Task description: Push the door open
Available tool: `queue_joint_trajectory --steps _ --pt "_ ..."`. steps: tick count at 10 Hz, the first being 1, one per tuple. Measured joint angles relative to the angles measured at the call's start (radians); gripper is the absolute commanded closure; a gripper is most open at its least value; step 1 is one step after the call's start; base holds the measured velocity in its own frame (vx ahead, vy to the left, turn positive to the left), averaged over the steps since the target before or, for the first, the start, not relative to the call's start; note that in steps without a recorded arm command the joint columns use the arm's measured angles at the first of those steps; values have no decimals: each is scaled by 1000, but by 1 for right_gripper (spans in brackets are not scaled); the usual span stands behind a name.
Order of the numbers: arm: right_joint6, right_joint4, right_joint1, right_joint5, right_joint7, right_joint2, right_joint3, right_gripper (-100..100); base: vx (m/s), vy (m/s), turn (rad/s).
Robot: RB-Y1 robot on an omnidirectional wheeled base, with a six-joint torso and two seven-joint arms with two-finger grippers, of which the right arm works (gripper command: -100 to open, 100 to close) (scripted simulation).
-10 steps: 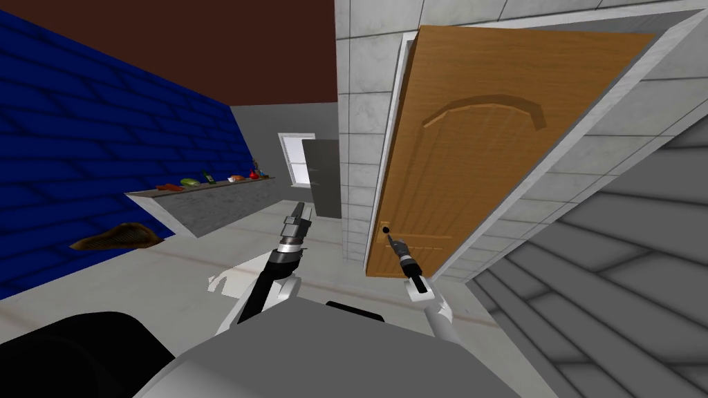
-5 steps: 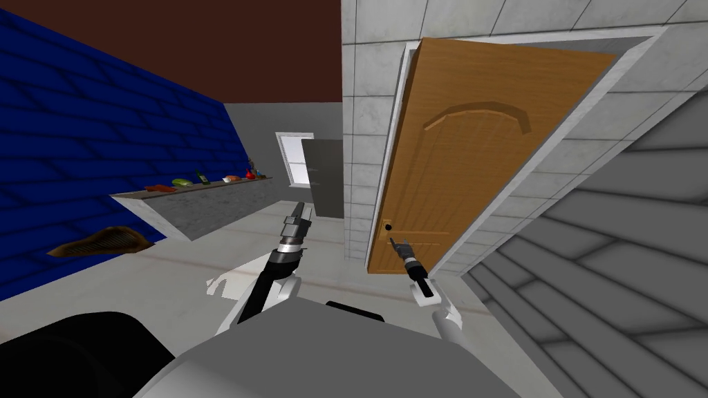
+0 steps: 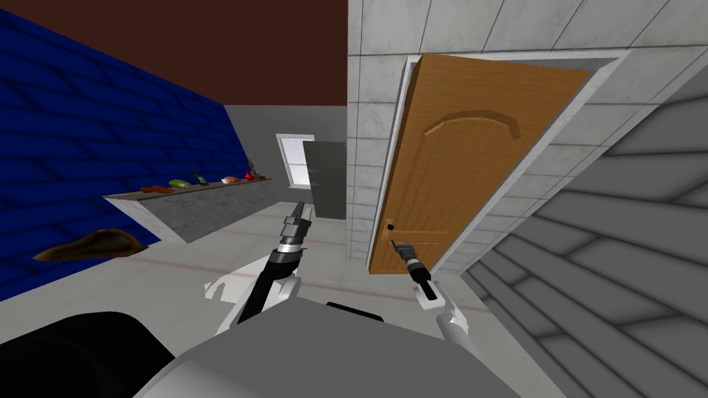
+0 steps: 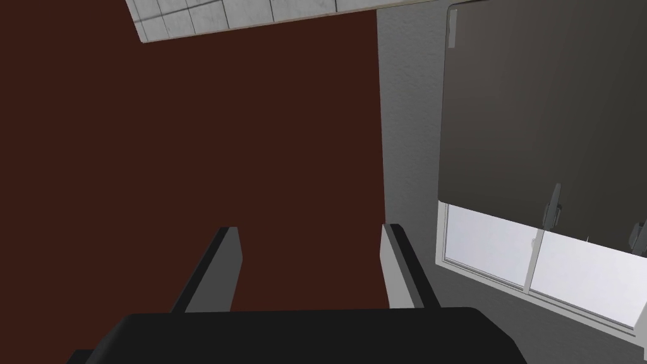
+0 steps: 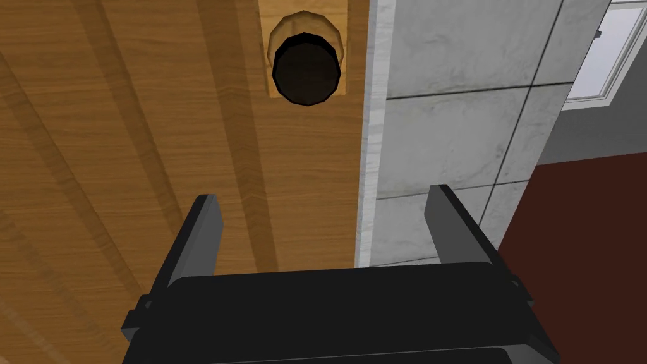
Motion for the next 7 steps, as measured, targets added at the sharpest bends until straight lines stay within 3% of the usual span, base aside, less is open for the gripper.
queue_joint_trajectory --steps 7 --pt "2 14 -12 0 20 14 -18 -100 181 25 24"
